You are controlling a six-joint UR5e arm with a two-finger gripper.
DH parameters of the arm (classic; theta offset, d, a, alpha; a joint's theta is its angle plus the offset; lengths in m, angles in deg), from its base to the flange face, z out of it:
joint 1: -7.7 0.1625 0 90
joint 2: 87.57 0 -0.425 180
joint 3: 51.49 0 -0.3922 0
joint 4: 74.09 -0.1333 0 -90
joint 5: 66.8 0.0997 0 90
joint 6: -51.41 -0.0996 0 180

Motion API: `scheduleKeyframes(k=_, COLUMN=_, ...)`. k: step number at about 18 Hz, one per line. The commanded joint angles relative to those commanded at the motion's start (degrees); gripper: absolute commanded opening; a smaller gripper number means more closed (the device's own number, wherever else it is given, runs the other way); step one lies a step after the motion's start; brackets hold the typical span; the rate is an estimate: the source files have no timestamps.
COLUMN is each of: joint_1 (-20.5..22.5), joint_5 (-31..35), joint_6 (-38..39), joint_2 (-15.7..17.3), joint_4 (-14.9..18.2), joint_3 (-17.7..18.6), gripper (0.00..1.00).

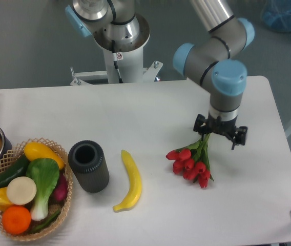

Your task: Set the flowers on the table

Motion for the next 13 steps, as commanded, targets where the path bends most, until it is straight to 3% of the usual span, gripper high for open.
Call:
scheduleKeyframes(k=8, joint_1=3.8, joint_5=-5.8, joint_6=-16.4, joint_2=-0.1, joint_4=2.0, joint_3=-0.4, gripper=1.00)
scheduleKeyframes(k=13, joint_1=4.6, joint_5=-7.3, joint_6=-18.5, joint_2=-0.1, joint_4=3.2, joint_3=-0.2, gripper=1.00)
